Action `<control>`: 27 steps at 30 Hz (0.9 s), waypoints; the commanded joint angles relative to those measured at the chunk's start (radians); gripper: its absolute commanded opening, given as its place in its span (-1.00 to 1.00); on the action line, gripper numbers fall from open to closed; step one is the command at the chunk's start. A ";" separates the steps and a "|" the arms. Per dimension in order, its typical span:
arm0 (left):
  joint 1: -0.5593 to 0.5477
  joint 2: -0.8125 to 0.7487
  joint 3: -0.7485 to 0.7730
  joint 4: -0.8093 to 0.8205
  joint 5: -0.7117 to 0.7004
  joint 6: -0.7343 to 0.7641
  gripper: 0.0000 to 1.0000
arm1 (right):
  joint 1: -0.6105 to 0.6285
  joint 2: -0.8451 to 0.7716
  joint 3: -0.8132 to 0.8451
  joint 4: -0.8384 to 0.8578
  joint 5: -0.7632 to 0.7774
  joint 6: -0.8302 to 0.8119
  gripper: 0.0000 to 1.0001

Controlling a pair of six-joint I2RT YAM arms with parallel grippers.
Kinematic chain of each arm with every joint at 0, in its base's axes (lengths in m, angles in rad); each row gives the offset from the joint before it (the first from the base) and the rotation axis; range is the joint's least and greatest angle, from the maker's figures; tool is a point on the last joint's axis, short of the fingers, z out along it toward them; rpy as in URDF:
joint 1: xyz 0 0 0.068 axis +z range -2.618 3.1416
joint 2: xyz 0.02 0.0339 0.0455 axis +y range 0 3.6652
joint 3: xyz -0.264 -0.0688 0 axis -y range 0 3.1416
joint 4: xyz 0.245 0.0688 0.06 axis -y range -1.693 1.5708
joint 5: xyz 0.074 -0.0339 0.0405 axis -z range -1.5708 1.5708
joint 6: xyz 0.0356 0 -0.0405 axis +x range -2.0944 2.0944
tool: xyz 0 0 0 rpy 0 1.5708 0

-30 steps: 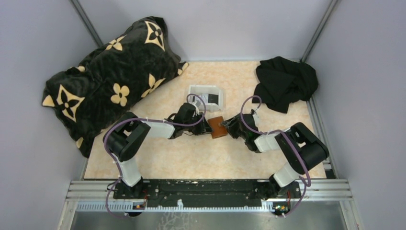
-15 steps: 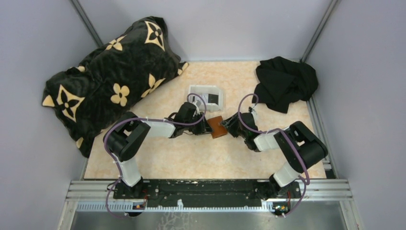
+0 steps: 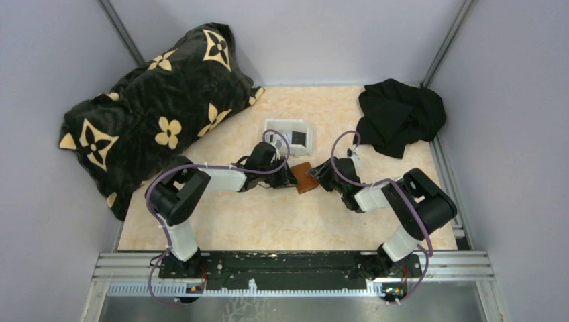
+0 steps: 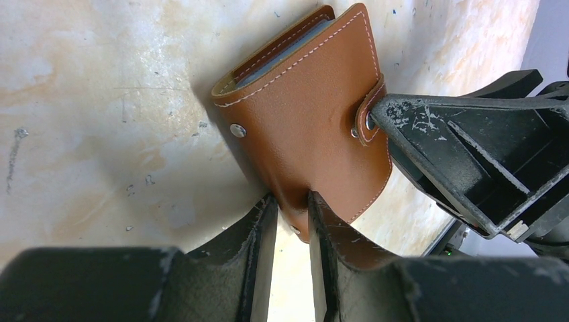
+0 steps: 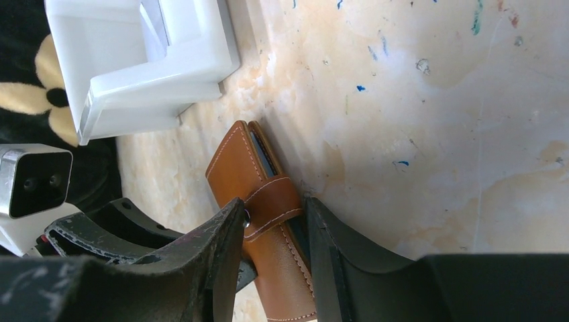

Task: Put the credit cards into the card holder
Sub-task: Close the card holder at the center of the board.

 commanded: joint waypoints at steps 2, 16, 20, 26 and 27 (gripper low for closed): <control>-0.005 0.110 -0.045 -0.223 -0.121 0.072 -0.35 | 0.088 0.082 -0.029 -0.264 -0.071 -0.061 -0.20; -0.005 0.117 -0.039 -0.230 -0.119 0.071 -0.35 | 0.147 0.053 -0.053 -0.287 -0.016 -0.089 -0.21; -0.005 0.116 -0.037 -0.232 -0.120 0.072 -0.35 | 0.149 0.053 -0.057 -0.292 -0.011 -0.091 -0.21; -0.003 0.114 -0.029 -0.239 -0.126 0.072 -0.35 | 0.161 0.053 -0.080 -0.280 -0.016 -0.086 -0.21; -0.003 0.115 -0.028 -0.239 -0.126 0.073 -0.35 | 0.164 0.053 -0.084 -0.280 -0.015 -0.083 -0.22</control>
